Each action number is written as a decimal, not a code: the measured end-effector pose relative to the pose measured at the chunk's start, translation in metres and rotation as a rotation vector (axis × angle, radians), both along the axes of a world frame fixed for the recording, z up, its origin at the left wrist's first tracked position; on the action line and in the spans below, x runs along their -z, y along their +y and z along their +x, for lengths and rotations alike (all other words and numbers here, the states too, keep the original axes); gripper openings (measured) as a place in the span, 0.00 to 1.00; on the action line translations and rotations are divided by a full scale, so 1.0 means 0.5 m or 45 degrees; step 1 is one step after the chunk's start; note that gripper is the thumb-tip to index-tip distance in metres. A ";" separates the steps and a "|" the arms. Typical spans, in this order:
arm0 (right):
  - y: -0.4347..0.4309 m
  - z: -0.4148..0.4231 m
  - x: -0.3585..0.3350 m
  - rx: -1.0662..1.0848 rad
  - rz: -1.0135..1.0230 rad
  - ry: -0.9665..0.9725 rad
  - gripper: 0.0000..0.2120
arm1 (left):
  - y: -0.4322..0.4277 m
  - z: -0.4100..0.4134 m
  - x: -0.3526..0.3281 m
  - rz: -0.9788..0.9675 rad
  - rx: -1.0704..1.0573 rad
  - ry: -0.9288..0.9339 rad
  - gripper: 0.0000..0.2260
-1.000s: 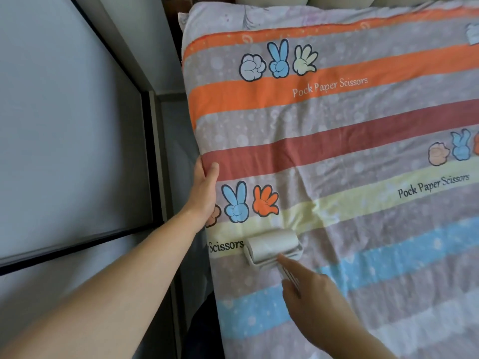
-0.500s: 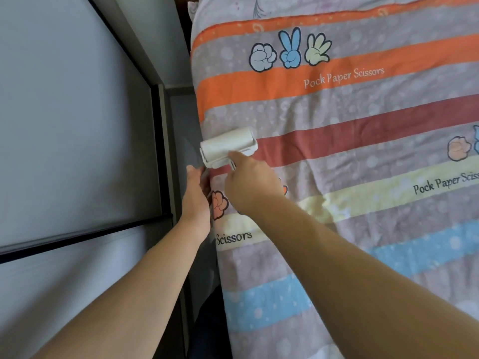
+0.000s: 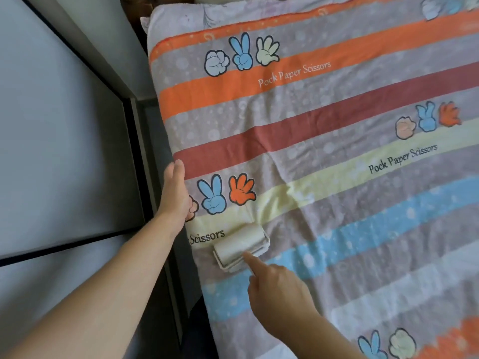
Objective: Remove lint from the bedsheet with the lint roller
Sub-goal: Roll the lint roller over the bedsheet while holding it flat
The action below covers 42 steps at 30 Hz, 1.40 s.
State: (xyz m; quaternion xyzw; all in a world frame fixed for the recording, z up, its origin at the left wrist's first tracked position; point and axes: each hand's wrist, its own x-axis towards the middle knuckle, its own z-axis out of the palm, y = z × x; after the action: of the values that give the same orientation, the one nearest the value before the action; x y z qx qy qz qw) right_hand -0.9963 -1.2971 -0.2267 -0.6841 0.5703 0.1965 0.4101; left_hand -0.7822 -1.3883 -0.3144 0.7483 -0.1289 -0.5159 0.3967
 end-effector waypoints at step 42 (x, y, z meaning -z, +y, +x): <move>-0.086 -0.300 -0.046 0.824 -0.151 -0.060 0.19 | 0.096 -0.279 0.005 0.179 1.810 -1.117 0.34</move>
State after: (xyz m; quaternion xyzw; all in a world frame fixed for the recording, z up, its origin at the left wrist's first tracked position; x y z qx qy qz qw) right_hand -1.1466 -1.3401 -0.2037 -0.4945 0.7589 0.0064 0.4237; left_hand -0.9217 -1.3405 -0.3170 0.6447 -0.6800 -0.3120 -0.1568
